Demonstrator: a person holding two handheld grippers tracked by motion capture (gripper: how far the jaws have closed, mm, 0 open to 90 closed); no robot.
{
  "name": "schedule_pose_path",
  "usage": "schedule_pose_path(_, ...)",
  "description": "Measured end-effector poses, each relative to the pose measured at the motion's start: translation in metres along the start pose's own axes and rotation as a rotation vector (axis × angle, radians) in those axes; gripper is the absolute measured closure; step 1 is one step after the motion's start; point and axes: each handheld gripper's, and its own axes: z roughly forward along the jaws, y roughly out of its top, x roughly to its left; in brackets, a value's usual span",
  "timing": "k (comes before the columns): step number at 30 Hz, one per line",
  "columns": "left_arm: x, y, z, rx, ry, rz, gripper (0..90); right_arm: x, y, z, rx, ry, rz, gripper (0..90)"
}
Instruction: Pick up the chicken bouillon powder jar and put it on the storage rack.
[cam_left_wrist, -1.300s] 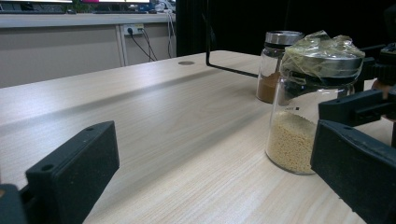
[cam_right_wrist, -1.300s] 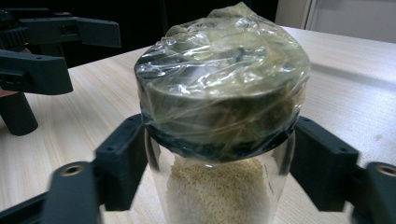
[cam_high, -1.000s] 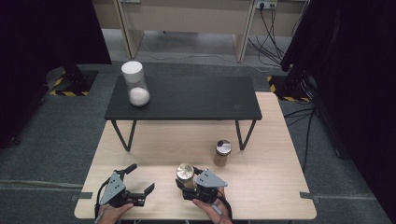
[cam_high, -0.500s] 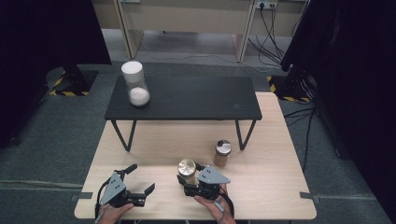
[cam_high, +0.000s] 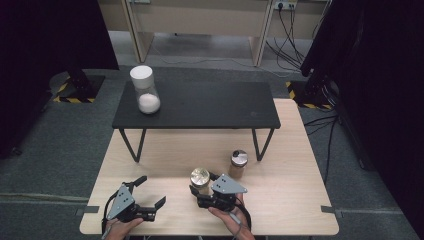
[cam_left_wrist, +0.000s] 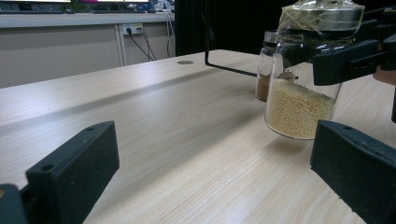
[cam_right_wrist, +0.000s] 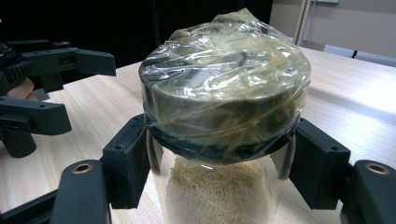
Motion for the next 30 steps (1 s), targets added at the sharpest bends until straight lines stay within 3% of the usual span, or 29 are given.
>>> schedule_pose_path(30,0.0,0.0,0.0,0.001,0.0,-0.004,0.7,-0.005,0.04,0.002,0.012,0.002,0.014,30.4)
